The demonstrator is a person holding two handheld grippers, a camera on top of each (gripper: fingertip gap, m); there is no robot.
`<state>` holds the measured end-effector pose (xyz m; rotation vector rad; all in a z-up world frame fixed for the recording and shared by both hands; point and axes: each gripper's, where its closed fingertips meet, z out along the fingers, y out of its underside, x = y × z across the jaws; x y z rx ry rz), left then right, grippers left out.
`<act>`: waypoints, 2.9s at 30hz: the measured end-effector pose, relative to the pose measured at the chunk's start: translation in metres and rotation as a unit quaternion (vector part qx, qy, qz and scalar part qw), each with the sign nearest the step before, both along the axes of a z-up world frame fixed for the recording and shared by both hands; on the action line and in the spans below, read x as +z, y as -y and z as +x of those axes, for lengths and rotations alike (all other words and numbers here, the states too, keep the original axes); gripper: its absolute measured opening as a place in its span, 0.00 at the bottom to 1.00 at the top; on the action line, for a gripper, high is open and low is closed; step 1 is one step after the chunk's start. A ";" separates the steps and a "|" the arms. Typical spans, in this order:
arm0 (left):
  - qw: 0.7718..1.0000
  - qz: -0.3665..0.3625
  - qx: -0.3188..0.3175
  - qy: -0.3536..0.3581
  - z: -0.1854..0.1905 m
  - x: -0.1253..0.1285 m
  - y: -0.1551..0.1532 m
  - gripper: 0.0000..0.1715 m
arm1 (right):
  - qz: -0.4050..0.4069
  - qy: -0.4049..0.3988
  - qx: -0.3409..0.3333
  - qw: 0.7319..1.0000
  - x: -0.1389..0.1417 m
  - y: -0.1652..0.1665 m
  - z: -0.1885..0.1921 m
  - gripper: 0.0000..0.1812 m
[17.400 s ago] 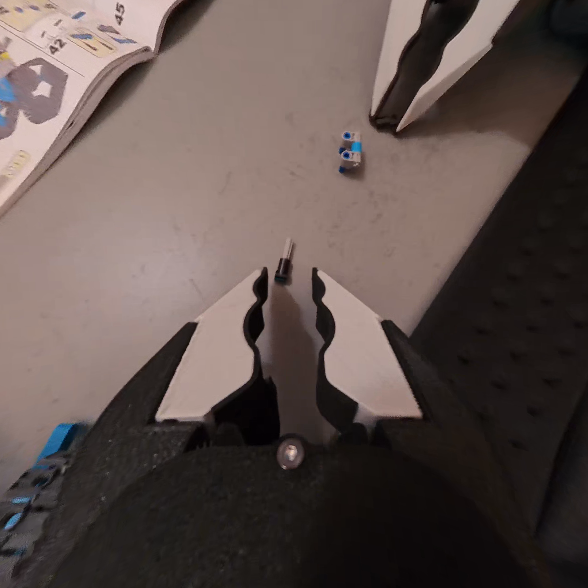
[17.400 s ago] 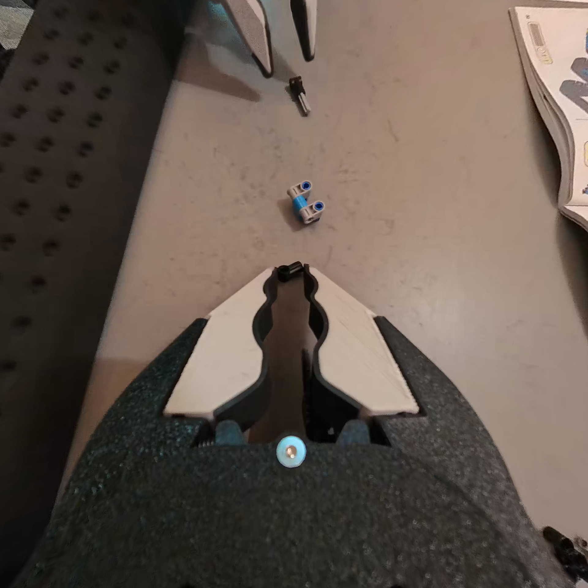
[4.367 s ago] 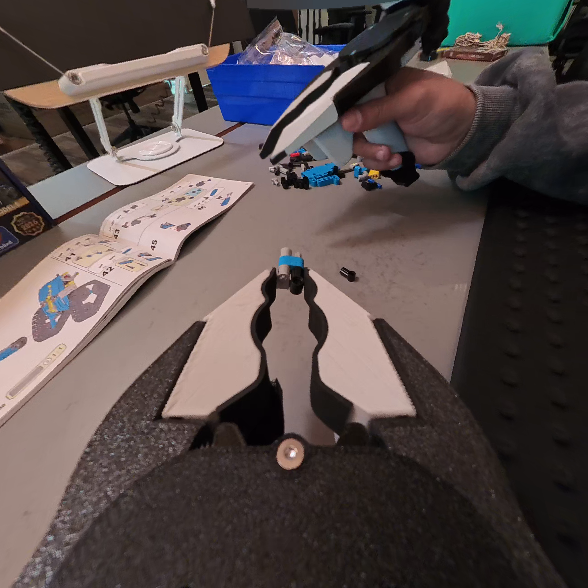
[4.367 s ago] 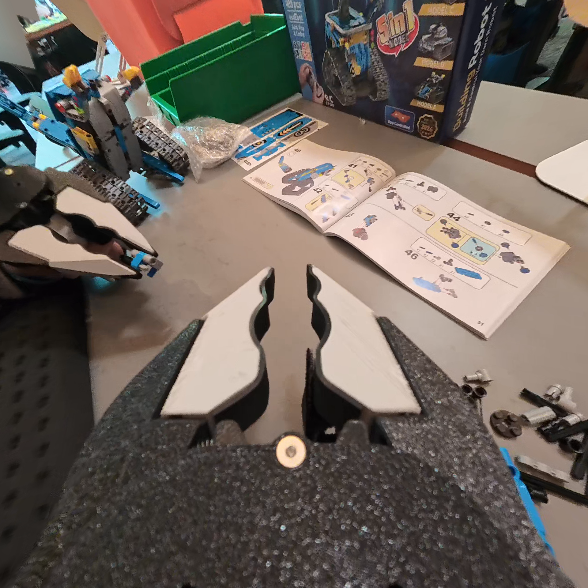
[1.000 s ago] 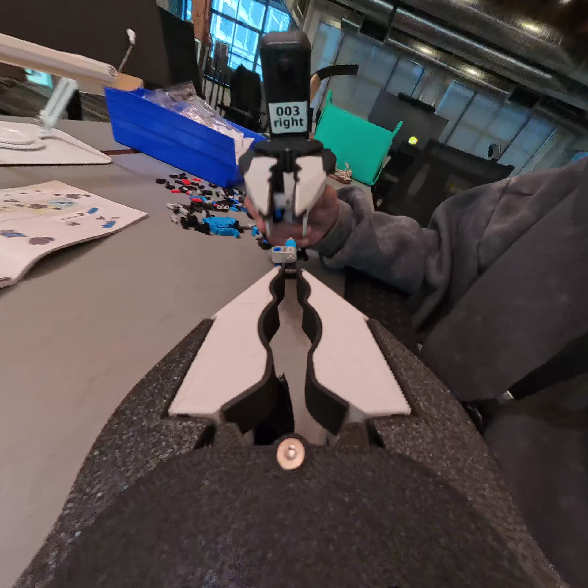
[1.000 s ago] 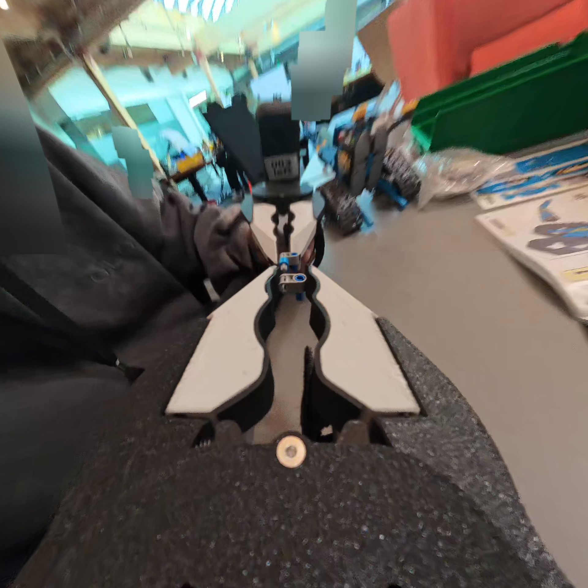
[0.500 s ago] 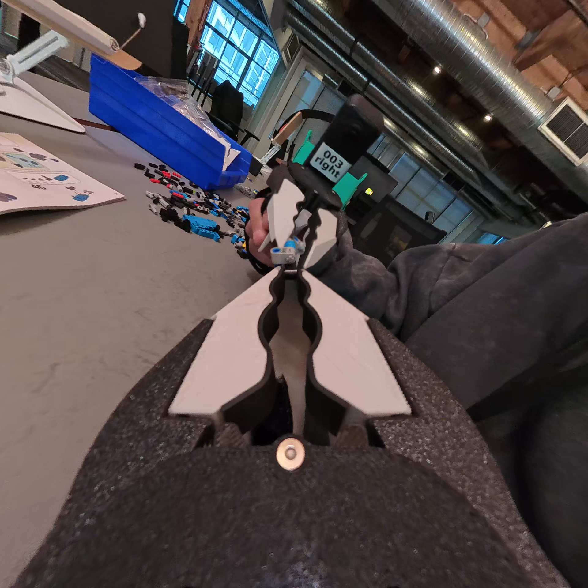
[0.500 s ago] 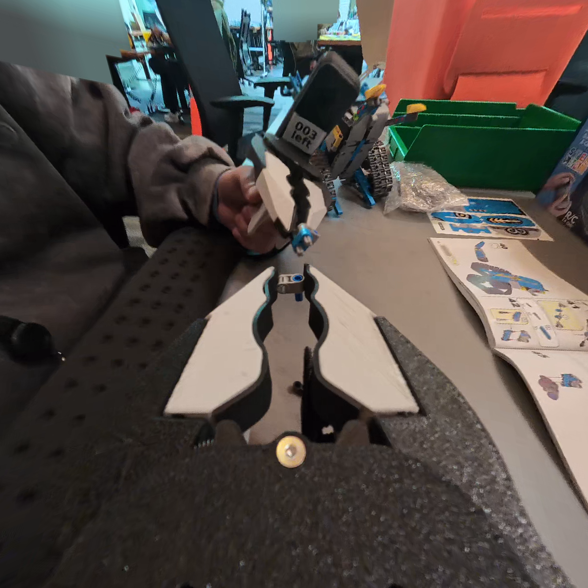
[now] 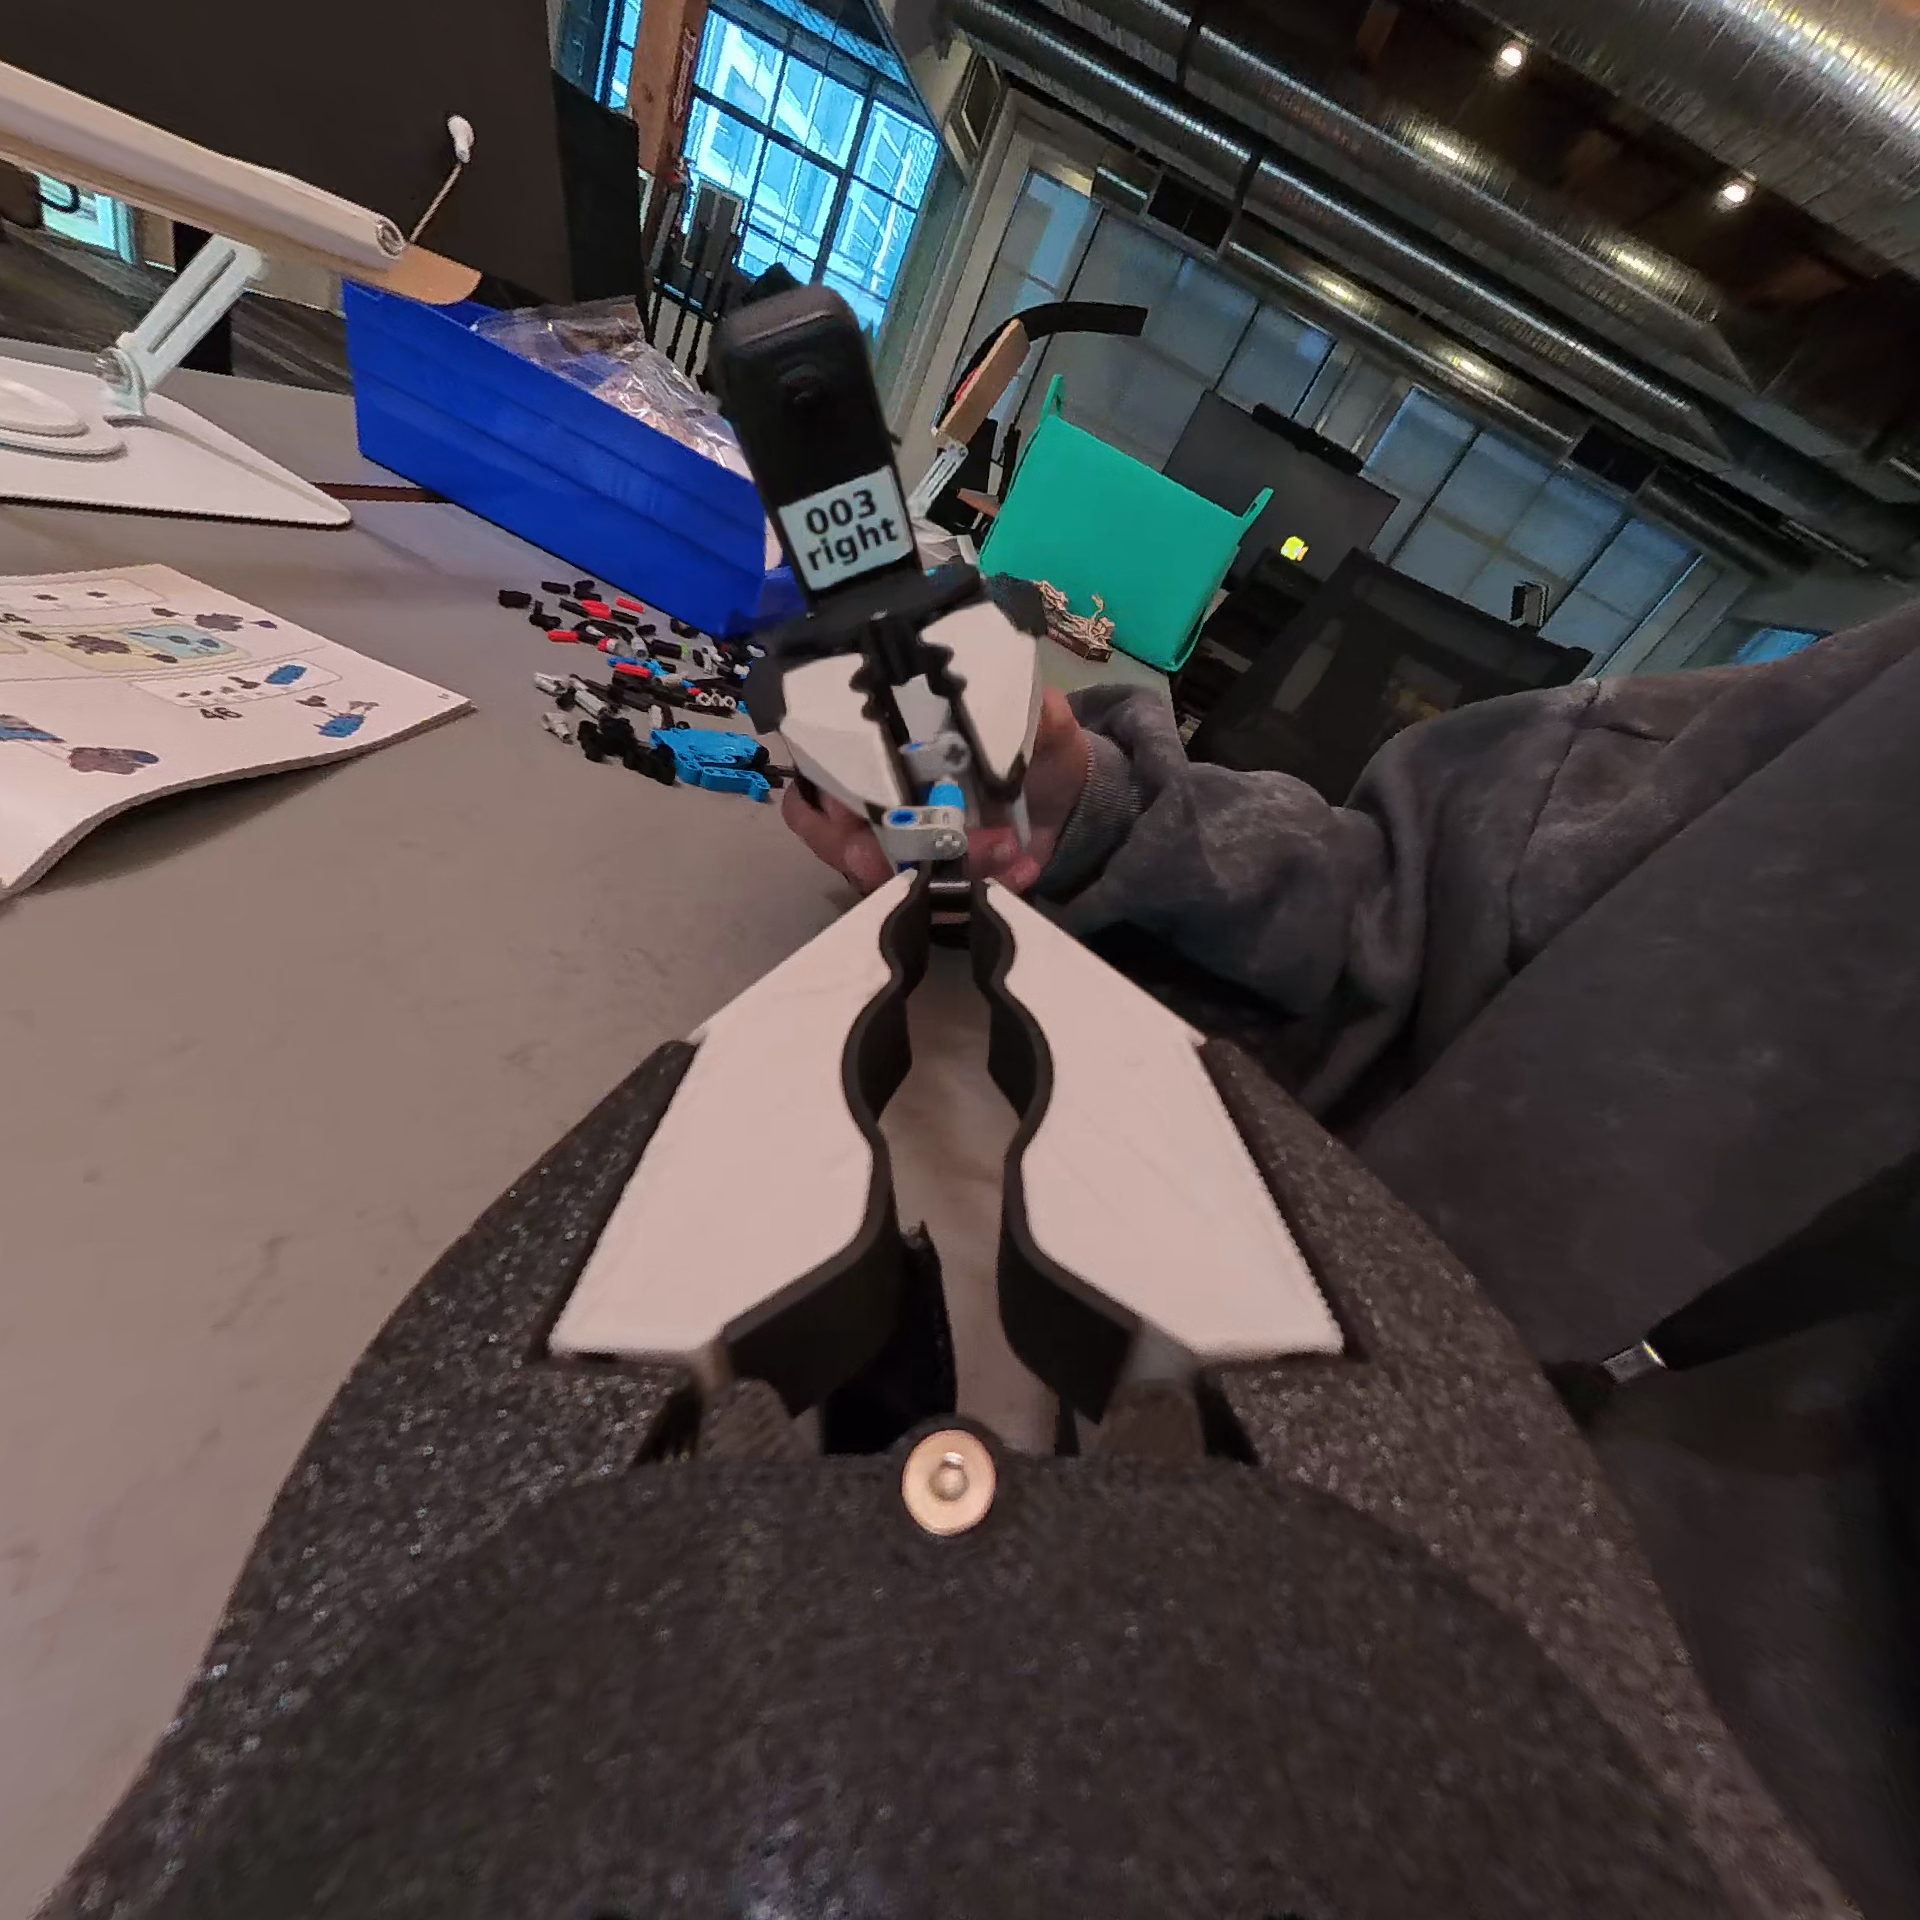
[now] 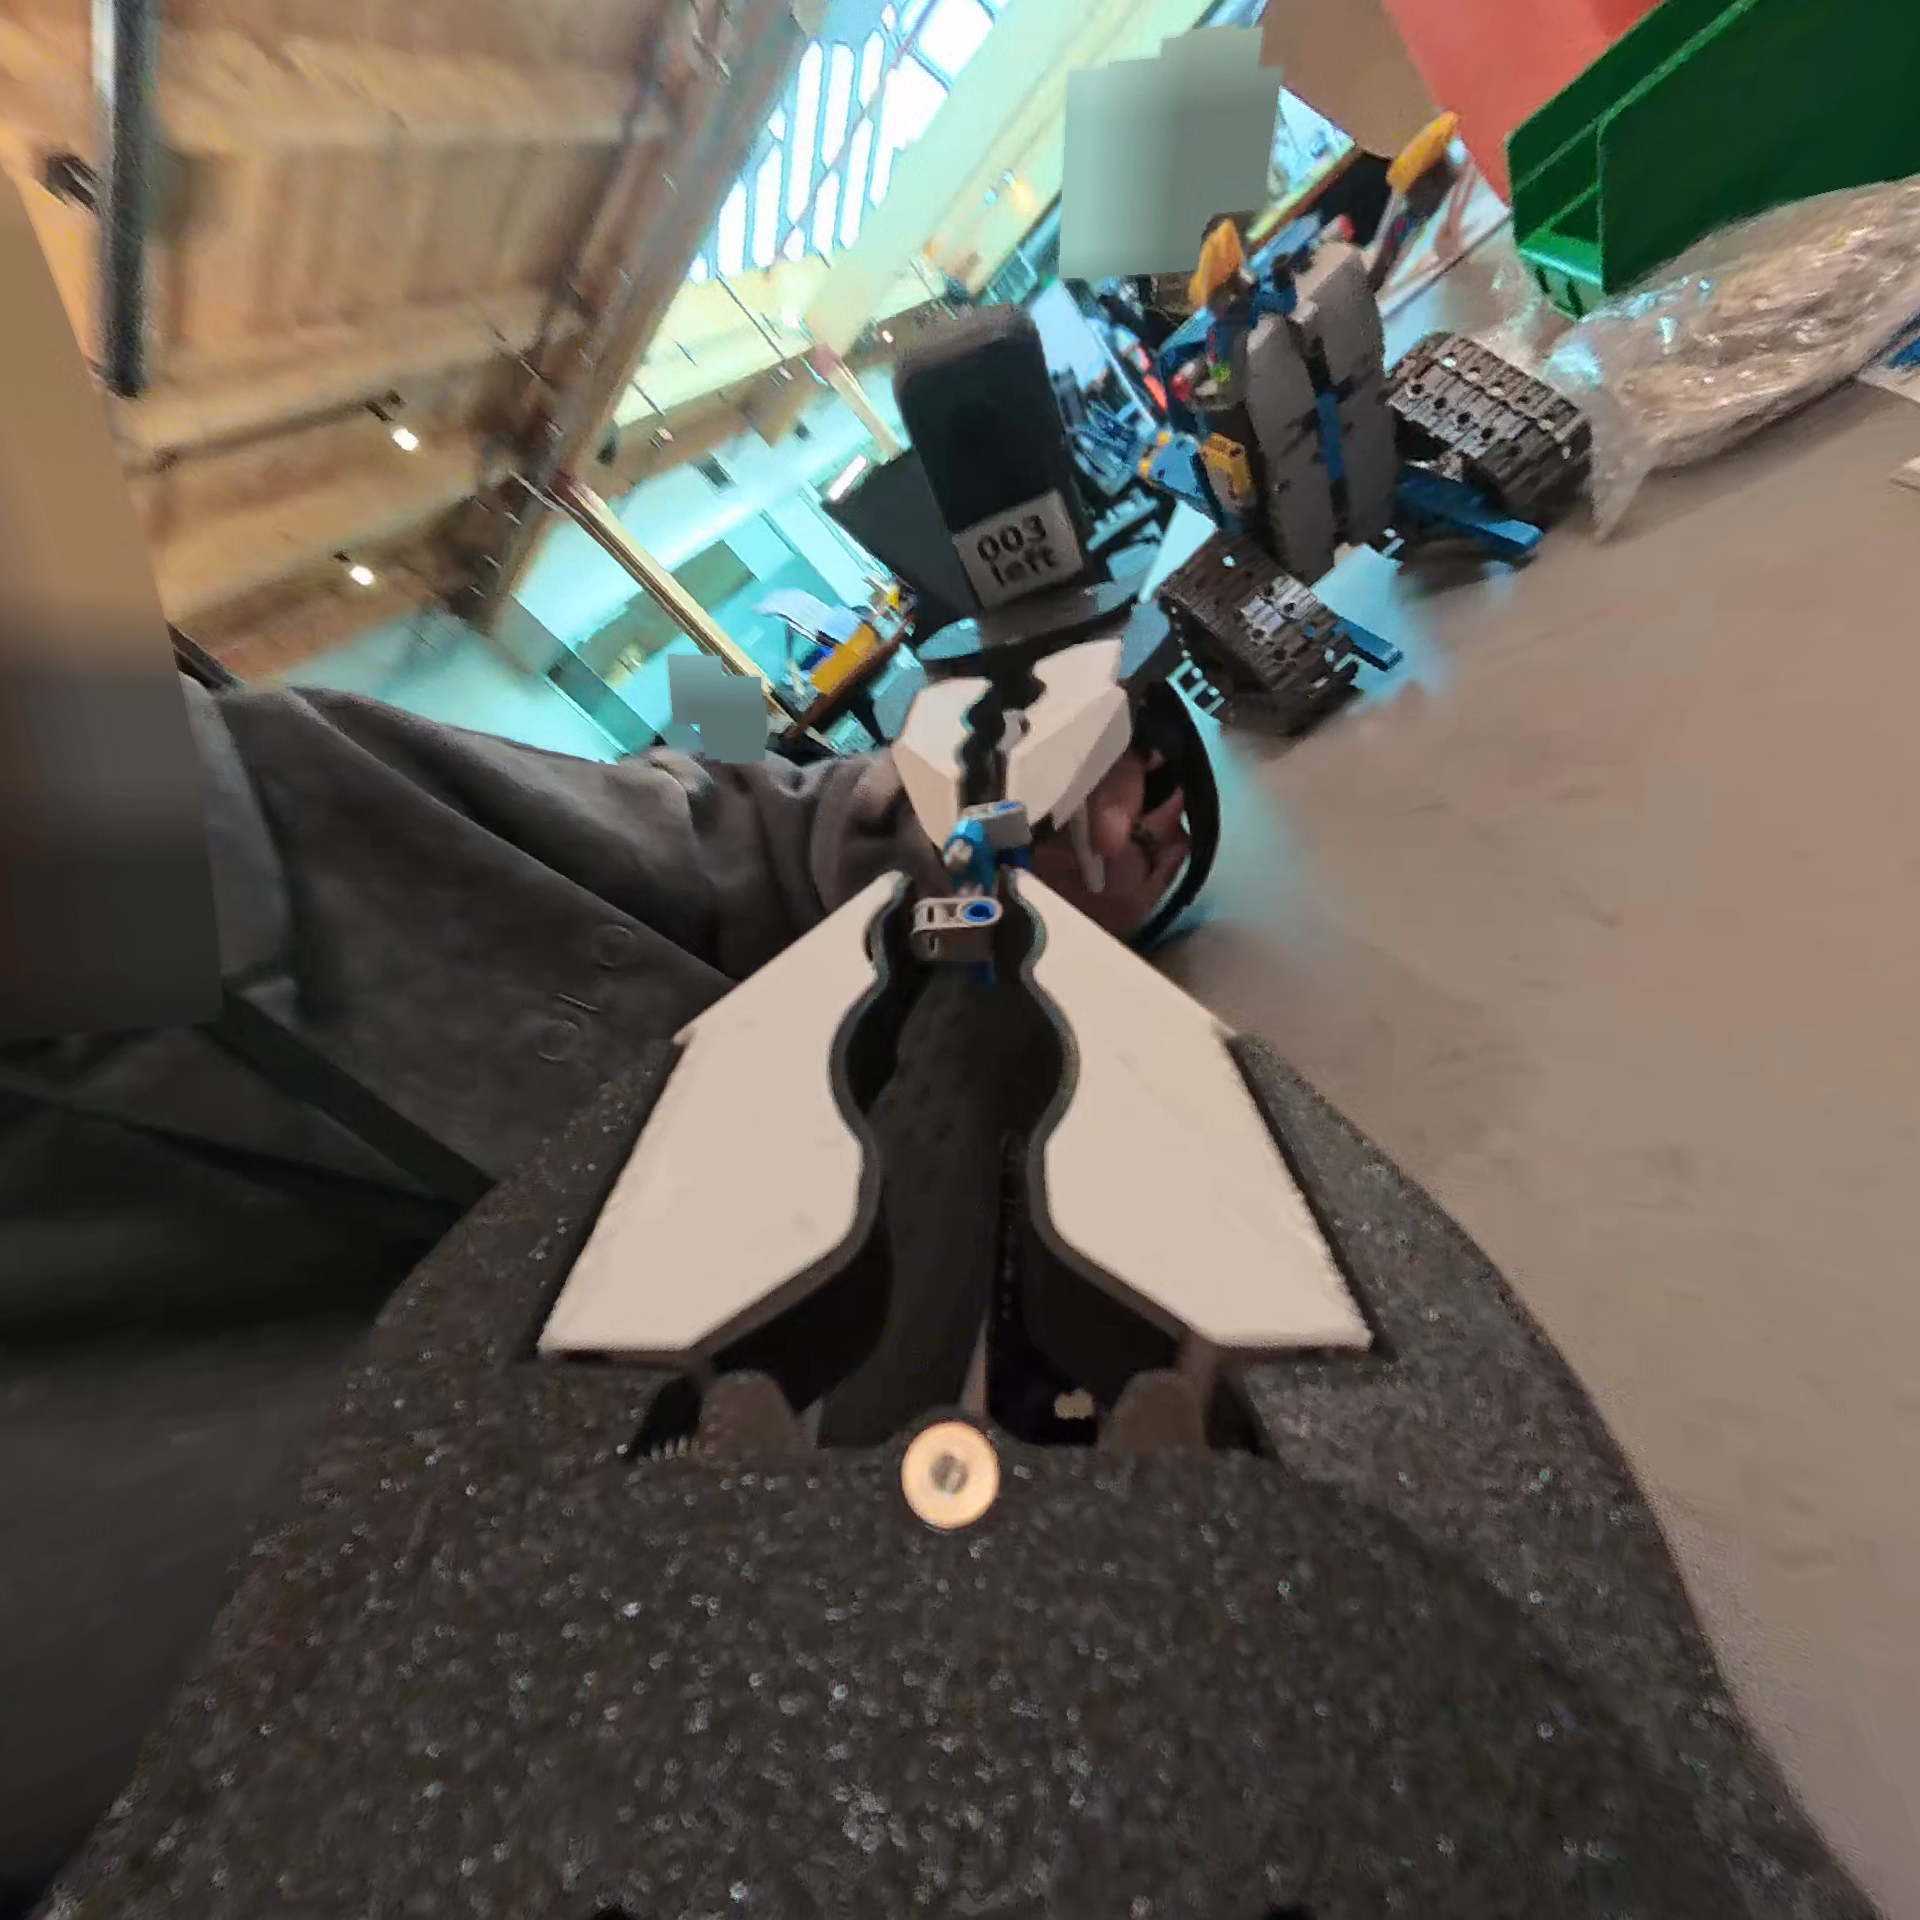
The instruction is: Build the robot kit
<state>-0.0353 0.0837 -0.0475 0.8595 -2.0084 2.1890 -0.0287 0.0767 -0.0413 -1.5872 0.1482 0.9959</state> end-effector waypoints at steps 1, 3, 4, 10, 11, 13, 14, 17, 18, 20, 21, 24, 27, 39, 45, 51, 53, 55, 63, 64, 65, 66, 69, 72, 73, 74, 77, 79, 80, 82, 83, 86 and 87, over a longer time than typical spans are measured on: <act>1.000 0.002 -0.002 -0.005 0.000 -0.002 0.000 0.04 | -0.003 -0.009 -0.003 1.000 0.000 -0.001 0.002 0.08; 1.000 0.023 0.011 -0.015 0.005 -0.010 0.000 0.04 | -0.048 0.028 -0.018 0.998 -0.017 -0.004 0.005 0.08; 0.999 0.038 0.021 -0.018 0.007 -0.015 -0.002 0.04 | -0.073 0.062 -0.029 0.995 -0.027 -0.003 0.008 0.08; 0.982 0.169 0.081 -0.006 0.021 -0.047 -0.011 0.04 | -0.210 0.341 -0.063 0.914 -0.092 0.016 0.031 0.09; 0.975 0.203 0.087 -0.001 0.022 -0.055 -0.011 0.04 | -0.224 0.345 -0.053 0.910 -0.100 0.017 0.030 0.09; 0.959 0.267 0.097 0.019 0.024 -0.068 -0.012 0.04 | -0.266 0.362 -0.052 0.892 -0.116 0.019 0.037 0.09; 0.948 0.299 0.103 0.026 0.025 -0.075 -0.013 0.04 | -0.276 0.370 -0.049 0.886 -0.121 0.020 0.039 0.09; 0.931 0.351 0.099 0.031 0.025 -0.088 -0.012 0.04 | -0.271 0.349 -0.056 0.895 -0.118 0.018 0.043 0.12; 0.929 0.356 0.098 0.032 0.025 -0.090 -0.011 0.04 | -0.267 0.334 -0.051 0.902 -0.116 0.019 0.041 0.16; 0.929 0.355 0.095 0.036 0.024 -0.089 -0.010 0.04 | -0.258 0.315 -0.055 0.912 -0.107 0.021 0.041 0.18; 0.930 0.353 0.094 0.037 0.023 -0.088 -0.010 0.04 | -0.254 0.320 -0.062 0.910 -0.103 0.023 0.043 0.18; 0.930 0.354 0.092 0.034 0.023 -0.089 -0.009 0.04 | -0.256 0.362 -0.073 0.893 -0.098 0.033 0.048 0.17; 0.932 0.350 0.084 0.042 0.020 -0.088 -0.007 0.04 | -0.271 0.414 -0.079 0.865 -0.101 0.042 0.054 0.17; 0.943 0.323 0.070 0.037 0.018 -0.082 -0.004 0.04 | -0.321 0.377 -0.098 0.863 -0.114 0.055 0.078 0.14; 0.954 0.290 0.070 0.030 0.018 -0.073 -0.005 0.04 | -0.326 0.380 -0.107 0.859 -0.118 0.050 0.081 0.12; 0.960 0.267 0.072 0.051 0.018 -0.063 -0.003 0.04 | -0.325 0.376 -0.103 0.862 -0.120 0.044 0.079 0.08; 0.966 0.243 0.070 0.059 0.016 -0.055 -0.001 0.04 | -0.295 0.352 -0.112 0.881 -0.109 0.037 0.075 0.08; 0.976 0.200 0.067 0.051 0.015 -0.045 -0.002 0.04 | -0.218 0.297 -0.123 0.922 -0.078 0.024 0.064 0.08; 0.987 0.108 0.083 0.089 0.015 -0.010 -0.011 0.04 | -0.053 0.009 -0.086 0.995 -0.010 -0.005 0.029 0.08; 0.988 0.103 0.080 0.088 0.014 -0.009 -0.010 0.04 | -0.048 -0.005 -0.091 0.995 -0.008 -0.007 0.031 0.08; 0.988 0.098 0.079 0.086 0.014 -0.008 -0.010 0.04 | -0.039 -0.019 -0.090 0.995 -0.005 -0.008 0.031 0.08; 0.989 0.093 0.078 0.083 0.015 -0.007 -0.011 0.04 | -0.030 -0.031 -0.084 0.996 -0.002 -0.008 0.029 0.08; 0.992 0.074 0.070 0.073 0.014 -0.004 -0.011 0.04 | -0.034 -0.012 -0.083 0.996 -0.004 -0.011 0.025 0.08; 0.995 0.055 0.059 0.066 0.011 0.000 -0.010 0.04 | -0.024 -0.004 -0.080 0.997 0.000 -0.010 0.023 0.08; 0.996 0.047 0.053 0.061 0.010 0.001 -0.010 0.04 | -0.021 -0.002 -0.077 0.997 0.001 -0.010 0.021 0.08; 0.997 0.037 0.047 0.055 0.009 0.002 -0.010 0.03 | -0.016 -0.002 -0.072 0.997 0.002 -0.010 0.020 0.08; 0.998 0.017 0.043 0.047 0.008 0.006 -0.011 0.04 | -0.003 -0.001 -0.064 0.998 0.006 -0.009 0.017 0.08; 0.998 0.015 0.045 0.049 0.008 0.007 -0.013 0.03 | 0.004 0.001 -0.054 0.999 0.009 -0.008 0.013 0.08; 0.998 0.015 0.045 0.050 0.008 0.008 -0.013 0.03 | 0.006 0.004 -0.055 0.998 0.009 -0.009 0.012 0.08; 0.998 0.014 0.043 0.050 0.007 0.008 -0.012 0.03 | 0.008 0.013 -0.056 0.998 0.010 -0.009 0.012 0.08; 0.998 0.014 0.041 0.049 0.007 0.007 -0.012 0.04 | 0.010 0.020 -0.058 0.998 0.010 -0.008 0.011 0.08; 0.998 0.013 0.038 0.046 0.006 0.007 -0.011 0.04 | 0.010 0.030 -0.058 0.998 0.011 -0.008 0.010 0.08; 0.998 0.016 0.040 0.047 0.007 0.007 -0.012 0.04 | 0.006 0.036 -0.059 0.998 0.009 -0.009 0.010 0.08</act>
